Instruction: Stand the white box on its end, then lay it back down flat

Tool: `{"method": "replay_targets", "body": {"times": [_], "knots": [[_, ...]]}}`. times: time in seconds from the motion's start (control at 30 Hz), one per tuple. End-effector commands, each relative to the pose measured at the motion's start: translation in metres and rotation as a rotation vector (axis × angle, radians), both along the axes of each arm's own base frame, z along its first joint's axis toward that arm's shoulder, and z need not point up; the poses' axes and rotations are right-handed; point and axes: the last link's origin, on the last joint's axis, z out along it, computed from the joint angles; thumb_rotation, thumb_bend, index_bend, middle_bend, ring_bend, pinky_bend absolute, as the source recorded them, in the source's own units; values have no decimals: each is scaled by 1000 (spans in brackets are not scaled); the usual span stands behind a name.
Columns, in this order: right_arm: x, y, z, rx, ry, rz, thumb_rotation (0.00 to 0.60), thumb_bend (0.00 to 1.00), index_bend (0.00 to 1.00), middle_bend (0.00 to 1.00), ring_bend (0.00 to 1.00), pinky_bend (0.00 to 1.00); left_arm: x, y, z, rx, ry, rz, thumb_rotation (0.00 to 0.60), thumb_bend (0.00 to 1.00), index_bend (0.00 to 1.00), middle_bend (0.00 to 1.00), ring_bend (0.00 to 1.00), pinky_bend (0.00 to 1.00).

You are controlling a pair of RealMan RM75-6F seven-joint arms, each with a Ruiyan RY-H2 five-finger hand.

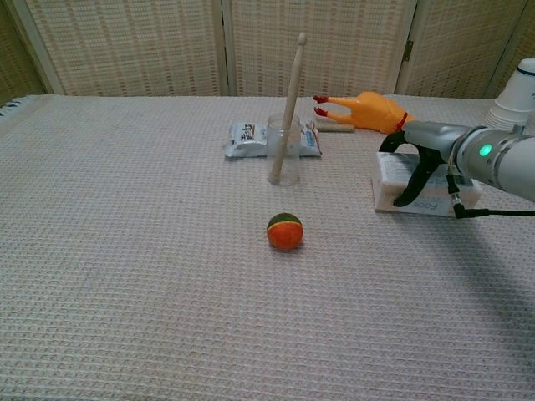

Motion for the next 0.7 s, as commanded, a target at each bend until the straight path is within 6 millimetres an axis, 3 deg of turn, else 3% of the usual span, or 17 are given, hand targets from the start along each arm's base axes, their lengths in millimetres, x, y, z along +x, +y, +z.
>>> {"method": "replay_targets", "body": {"times": [0.03,0.27,0.43,0.5,0.6,0.7], "knots": [[3,-1,-1,-5,-5,6,600,63,331,187,100,0,0,0,1,4,-1,-1,600,615,145,0,0,111],[8,-1,-3,-19,4,25,600,68,435,325,148,0,0,0,1,3,-5,-4,600,616,145,0,0,111],[9,-2,-1,-62,2,52,600,206,541,454,248,0,0,-1,1,1,-6,-3,600,616,145,0,0,111],[10,-2,3,-100,-32,66,600,217,561,473,273,0,0,-1,1,2,-6,-4,600,616,145,0,0,112],[12,2,16,-179,-221,65,600,227,572,483,290,0,1,-1,1,2,-7,-7,600,614,145,0,0,111],[5,20,42,-145,-600,-6,600,238,572,485,290,0,2,-2,1,-1,-5,-10,600,615,145,0,0,112]]}}
